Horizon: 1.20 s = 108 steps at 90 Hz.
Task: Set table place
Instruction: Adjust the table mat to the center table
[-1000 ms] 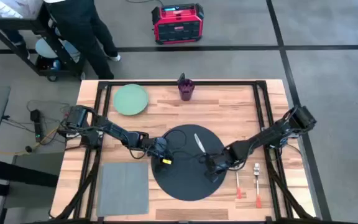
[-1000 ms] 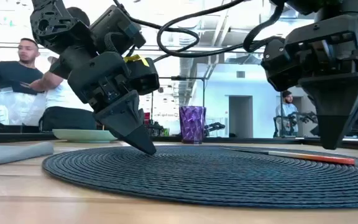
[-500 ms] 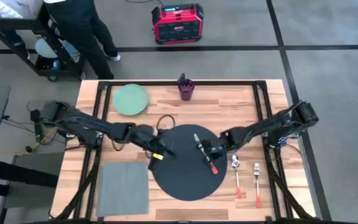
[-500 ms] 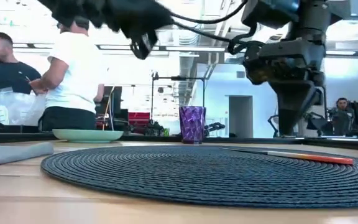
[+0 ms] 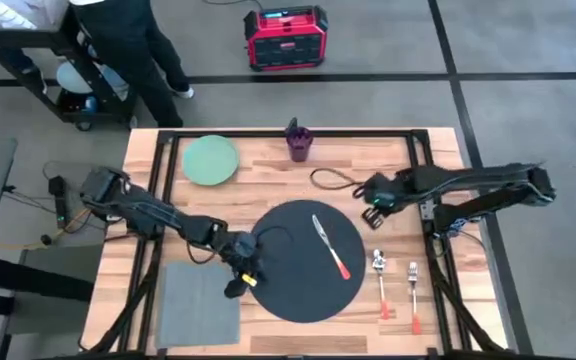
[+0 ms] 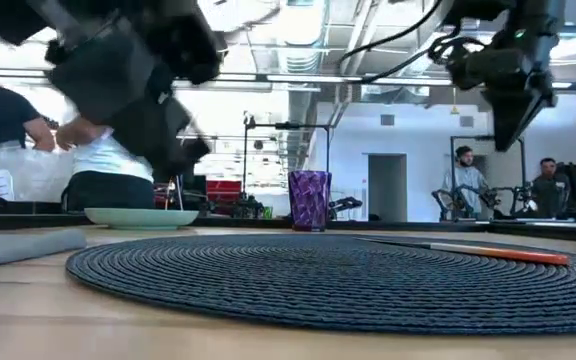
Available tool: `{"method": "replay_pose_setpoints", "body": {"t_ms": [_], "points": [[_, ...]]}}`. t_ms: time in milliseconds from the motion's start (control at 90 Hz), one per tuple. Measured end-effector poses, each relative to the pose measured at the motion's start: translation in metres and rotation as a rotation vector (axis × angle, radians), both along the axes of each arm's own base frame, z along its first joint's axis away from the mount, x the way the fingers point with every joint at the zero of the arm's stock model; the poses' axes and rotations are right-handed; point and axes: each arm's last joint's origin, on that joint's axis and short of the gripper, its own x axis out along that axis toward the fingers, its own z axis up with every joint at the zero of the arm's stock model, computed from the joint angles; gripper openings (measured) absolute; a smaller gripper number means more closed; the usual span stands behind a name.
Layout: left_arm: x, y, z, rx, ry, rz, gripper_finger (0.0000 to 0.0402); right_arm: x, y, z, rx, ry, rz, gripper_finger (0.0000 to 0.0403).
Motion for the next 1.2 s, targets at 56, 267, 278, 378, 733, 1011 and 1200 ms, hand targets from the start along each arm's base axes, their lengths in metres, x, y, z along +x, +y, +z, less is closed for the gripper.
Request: {"method": "replay_pose_setpoints", "body": {"t_ms": [56,267,278,378,733,1011,1200], "points": [[0.001,0.000,-0.005,-0.019,0.024,0.001,0.0047,-0.009,-0.001,0.006,-0.004,-0.030,-0.017,0.0000],[0.002,0.008,-0.007,0.037,0.030,0.035,0.0047,-0.027,-0.001,0.018,-0.008,-0.108,-0.032,0.0000],[0.002,0.009,-0.008,0.045,0.039,0.040,0.0047,-0.027,-0.001,0.018,-0.008,-0.110,-0.032,0.0000],[-0.001,0.011,-0.014,0.078,0.098,0.069,0.0047,-0.031,-0.001,0.020,-0.009,-0.125,-0.032,0.0000],[-0.009,0.006,-0.020,0.220,0.138,0.095,0.0004,-0.035,0.000,0.020,-0.015,-0.082,-0.001,0.0000],[-0.019,0.009,-0.025,0.279,0.233,0.048,0.0000,-0.035,0.000,0.020,-0.019,-0.078,0.018,0.0000],[-0.025,0.015,-0.027,0.332,0.309,0.067,0.0000,-0.035,0.000,0.020,-0.018,-0.078,0.019,0.0000]]}}
